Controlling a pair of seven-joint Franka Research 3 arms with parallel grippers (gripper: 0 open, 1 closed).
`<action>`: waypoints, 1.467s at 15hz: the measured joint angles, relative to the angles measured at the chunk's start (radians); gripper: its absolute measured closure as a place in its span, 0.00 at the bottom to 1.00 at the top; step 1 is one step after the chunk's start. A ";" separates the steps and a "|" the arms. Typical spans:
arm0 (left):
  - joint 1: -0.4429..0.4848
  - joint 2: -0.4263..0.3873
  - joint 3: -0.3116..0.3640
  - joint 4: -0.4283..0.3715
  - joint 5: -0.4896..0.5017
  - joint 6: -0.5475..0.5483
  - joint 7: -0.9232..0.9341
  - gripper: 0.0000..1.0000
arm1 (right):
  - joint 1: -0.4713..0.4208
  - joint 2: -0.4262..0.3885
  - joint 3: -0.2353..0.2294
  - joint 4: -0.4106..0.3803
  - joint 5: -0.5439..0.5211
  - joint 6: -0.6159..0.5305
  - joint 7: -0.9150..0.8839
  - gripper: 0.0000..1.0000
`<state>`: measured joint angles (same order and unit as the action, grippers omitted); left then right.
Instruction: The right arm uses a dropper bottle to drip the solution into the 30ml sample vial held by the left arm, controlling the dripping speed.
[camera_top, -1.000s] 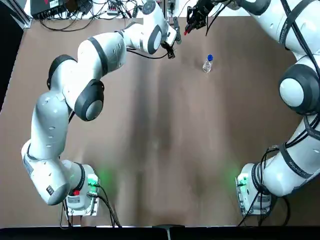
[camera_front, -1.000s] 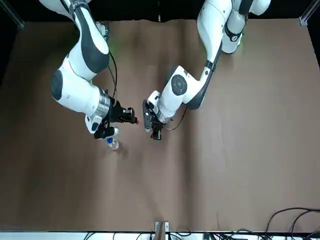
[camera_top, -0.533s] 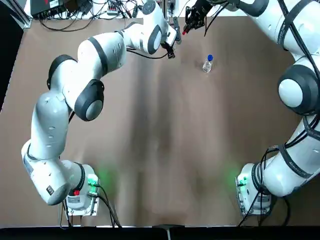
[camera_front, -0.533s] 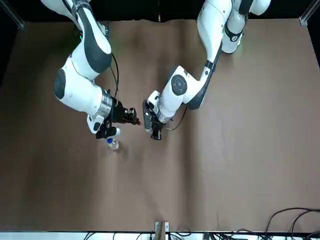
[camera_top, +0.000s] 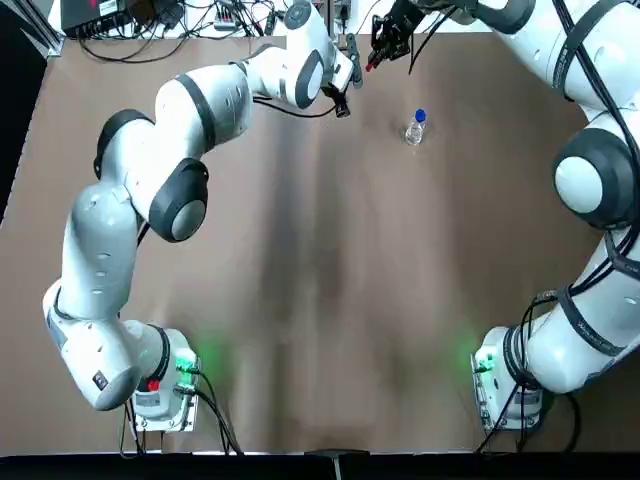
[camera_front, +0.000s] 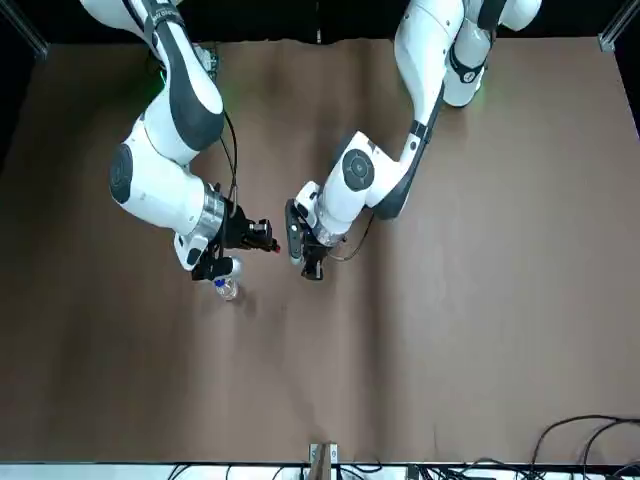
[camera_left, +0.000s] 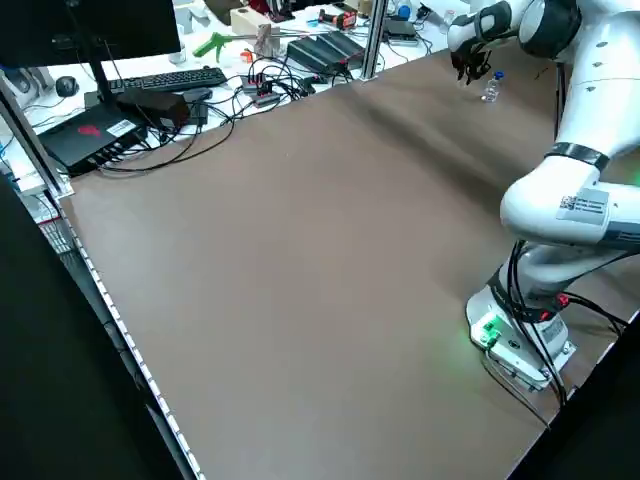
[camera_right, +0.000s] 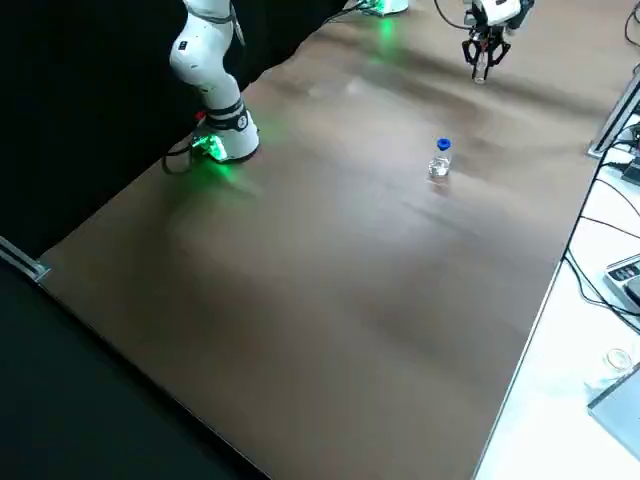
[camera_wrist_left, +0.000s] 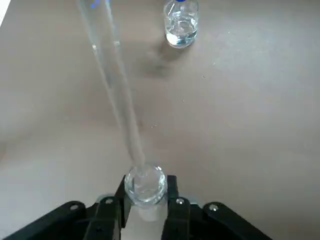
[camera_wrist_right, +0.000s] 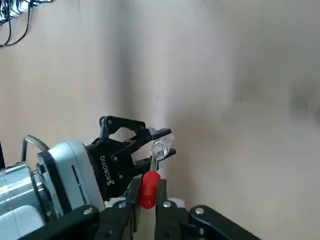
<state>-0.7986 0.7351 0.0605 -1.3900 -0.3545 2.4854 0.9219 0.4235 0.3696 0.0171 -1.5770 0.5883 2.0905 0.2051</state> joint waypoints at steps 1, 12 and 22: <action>0.000 0.000 0.000 0.000 0.000 0.000 0.000 0.68 | 0.000 0.002 0.000 0.000 0.000 0.000 0.000 0.83; 0.000 0.001 0.000 0.000 0.000 0.001 0.000 0.68 | 0.003 0.012 0.000 -0.004 0.000 0.000 -0.001 0.84; 0.000 0.001 0.000 0.000 0.000 0.001 0.000 0.68 | 0.003 0.015 0.000 -0.004 0.000 0.000 -0.001 0.95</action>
<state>-0.7986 0.7359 0.0606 -1.3901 -0.3545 2.4866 0.9218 0.4264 0.3847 0.0175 -1.5807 0.5880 2.0905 0.2044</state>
